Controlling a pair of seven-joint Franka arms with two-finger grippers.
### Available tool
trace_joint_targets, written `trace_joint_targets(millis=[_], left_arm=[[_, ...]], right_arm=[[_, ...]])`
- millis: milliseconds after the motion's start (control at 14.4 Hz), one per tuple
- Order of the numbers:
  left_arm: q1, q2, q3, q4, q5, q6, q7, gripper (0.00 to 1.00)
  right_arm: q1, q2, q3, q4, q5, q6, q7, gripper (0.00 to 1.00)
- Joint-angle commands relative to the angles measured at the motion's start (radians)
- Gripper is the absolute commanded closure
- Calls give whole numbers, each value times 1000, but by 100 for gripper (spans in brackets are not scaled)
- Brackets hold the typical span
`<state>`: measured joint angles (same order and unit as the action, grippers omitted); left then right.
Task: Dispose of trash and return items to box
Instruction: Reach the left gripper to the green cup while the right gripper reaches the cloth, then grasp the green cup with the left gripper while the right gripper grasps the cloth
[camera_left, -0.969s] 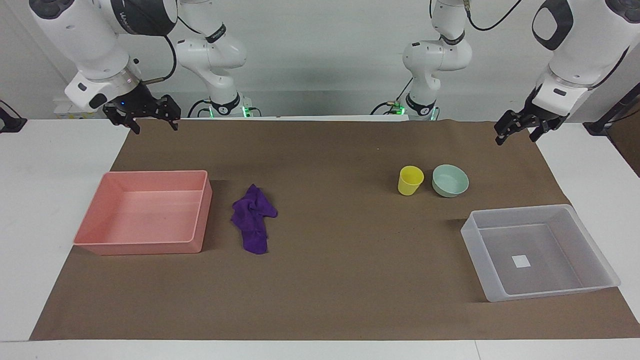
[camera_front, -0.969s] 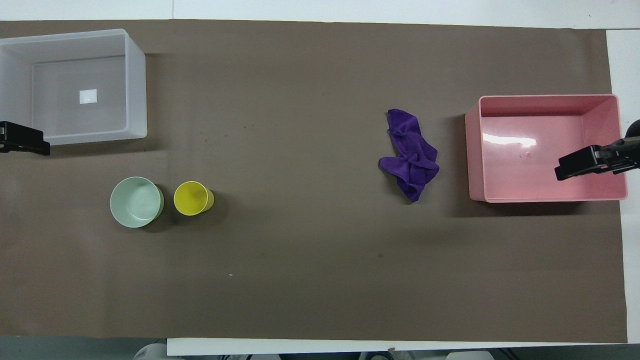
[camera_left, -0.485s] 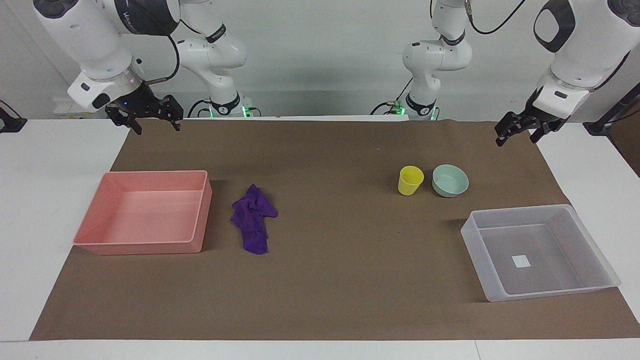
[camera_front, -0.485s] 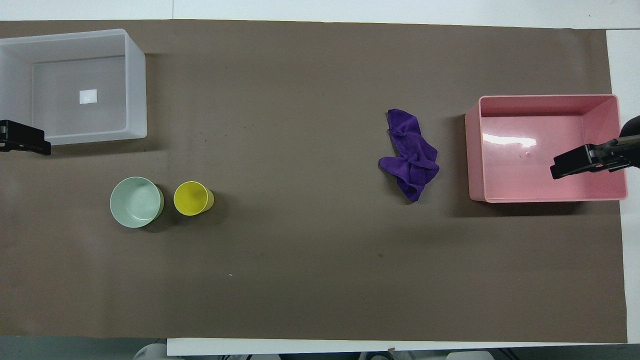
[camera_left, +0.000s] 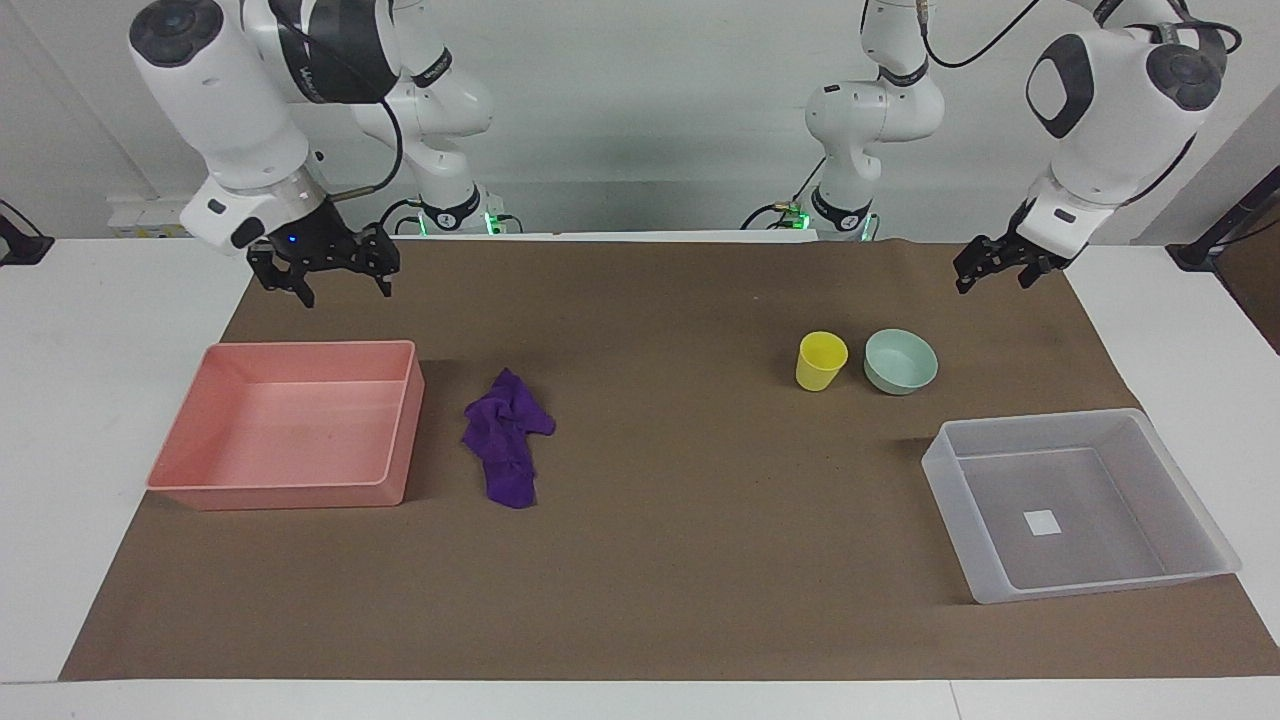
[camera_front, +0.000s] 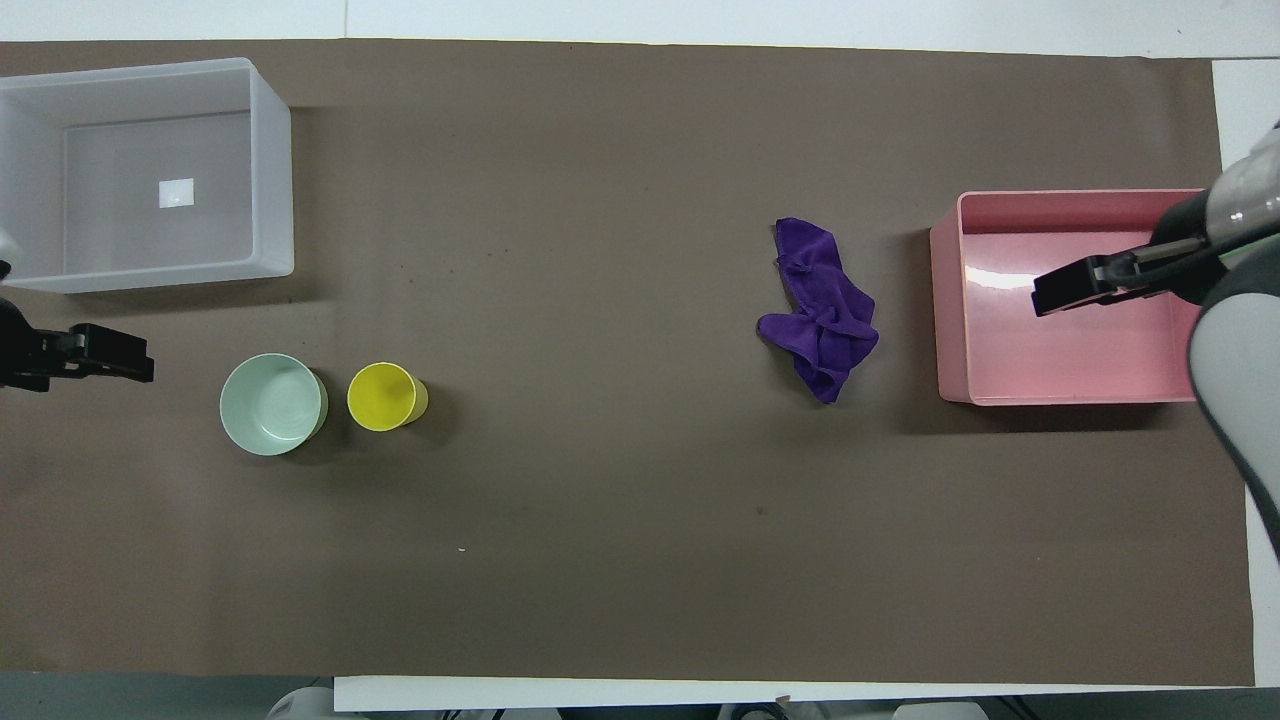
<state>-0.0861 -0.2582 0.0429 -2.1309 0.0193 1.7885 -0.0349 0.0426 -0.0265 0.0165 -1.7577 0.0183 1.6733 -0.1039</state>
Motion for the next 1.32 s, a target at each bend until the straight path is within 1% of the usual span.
trace_joint_targets(millis=[0,208,277,346,485,554,692,762,831,900,969,1038,1177,1246], left_arm=[[-6,-93,2,-202,13,123,-3,0],[-7,-75,2,-335,13,294,-5,0],[-7,-50,0,-359,13,339,-10,0],[-10,-8,0,-365,13,369,-22,0],[-12,52,0,-376,13,423,-28,0],[-12,72,0,-385,13,455,-28,0],[-9,102,0,-415,13,514,-27,0],[-4,115,0,-434,13,541,-30,6],[-3,120,0,-452,13,573,-51,30],[-3,122,2,-463,13,597,-57,80],[-3,125,0,-462,13,601,-54,96],[-12,126,0,-459,13,604,-60,100],[-15,126,0,-457,13,603,-65,100],[-15,128,0,-454,13,601,-66,100]], right_arm=[[-4,29,51,-80,11,123,32,1],[-4,77,89,-146,37,236,53,1],[3,106,91,-147,43,267,55,1],[35,134,91,-157,46,310,59,1],[63,166,91,-212,46,438,122,1],[80,187,91,-229,46,486,125,1],[89,239,91,-236,46,532,125,1],[92,259,91,-243,46,560,125,1],[92,273,91,-261,46,591,122,1],[92,284,91,-279,46,623,121,2],[94,296,91,-292,46,647,121,8],[94,301,91,-296,46,651,121,20],[92,301,91,-299,46,638,121,44],[92,300,91,-305,46,635,125,60]])
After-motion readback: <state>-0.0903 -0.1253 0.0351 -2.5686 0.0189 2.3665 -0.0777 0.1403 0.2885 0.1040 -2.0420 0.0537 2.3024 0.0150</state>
